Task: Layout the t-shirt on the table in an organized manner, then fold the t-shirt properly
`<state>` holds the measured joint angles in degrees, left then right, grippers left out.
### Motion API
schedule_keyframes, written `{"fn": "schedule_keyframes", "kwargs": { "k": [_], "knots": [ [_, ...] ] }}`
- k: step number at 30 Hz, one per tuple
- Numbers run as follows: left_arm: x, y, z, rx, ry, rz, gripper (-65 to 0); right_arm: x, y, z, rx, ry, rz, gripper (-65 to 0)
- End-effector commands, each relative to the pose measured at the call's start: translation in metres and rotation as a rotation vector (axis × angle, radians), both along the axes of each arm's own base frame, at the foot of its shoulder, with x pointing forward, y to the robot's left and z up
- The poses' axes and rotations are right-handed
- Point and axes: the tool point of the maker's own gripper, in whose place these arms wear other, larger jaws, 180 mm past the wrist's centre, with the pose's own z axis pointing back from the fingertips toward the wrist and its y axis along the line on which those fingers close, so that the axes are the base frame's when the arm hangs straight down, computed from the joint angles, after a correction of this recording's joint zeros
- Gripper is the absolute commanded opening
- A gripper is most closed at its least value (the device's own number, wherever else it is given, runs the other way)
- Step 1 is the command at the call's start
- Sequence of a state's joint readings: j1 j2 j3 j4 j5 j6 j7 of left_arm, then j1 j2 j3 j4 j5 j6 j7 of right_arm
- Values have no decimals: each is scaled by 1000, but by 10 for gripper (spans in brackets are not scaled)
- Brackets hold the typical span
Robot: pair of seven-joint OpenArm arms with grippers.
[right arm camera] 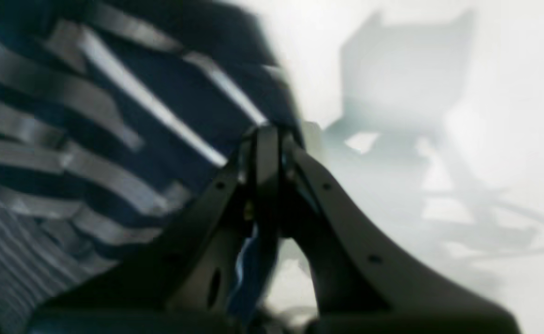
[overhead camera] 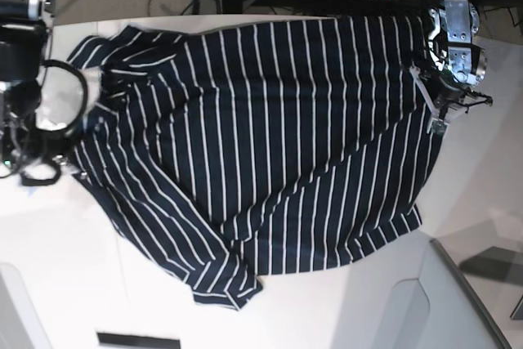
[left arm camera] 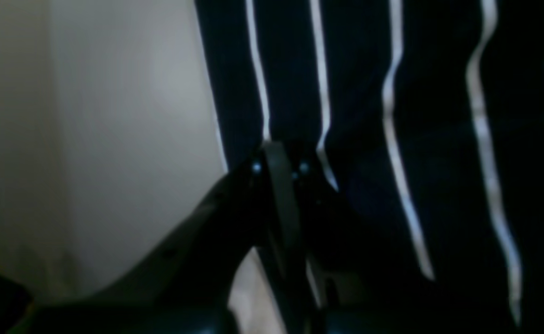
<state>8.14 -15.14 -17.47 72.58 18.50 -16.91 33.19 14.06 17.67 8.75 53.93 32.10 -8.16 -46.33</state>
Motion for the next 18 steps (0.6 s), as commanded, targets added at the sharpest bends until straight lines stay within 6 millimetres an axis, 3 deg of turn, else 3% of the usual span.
{"fn": "schedule_keyframes", "kwargs": {
  "k": [1,4,6,10,12,14,18],
  "knots": [
    [8,12,10,32,-14,-7,-650,14,-18,17,-50,-42,-2,-648],
    [20,16,16,38,-35,-4,-650,24,-21,30,-82,-78,21,-648],
    [29,16,24,43,-61,-9,-650,35,-11,51,-75,-121,51,-648],
    [42,14,40,56,-109,-19,-650,57,30,86,-41,-240,127,-648],
    [40,12,39,56,-106,-25,-650,76,50,100,-18,-295,165,-648],
    [36,8,34,41,-97,-18,-650,96,70,101,-6,-320,247,-648],
    [14,6,20,32,-54,-14,-650,127,76,76,-30,-290,279,-648]
  ]
}}
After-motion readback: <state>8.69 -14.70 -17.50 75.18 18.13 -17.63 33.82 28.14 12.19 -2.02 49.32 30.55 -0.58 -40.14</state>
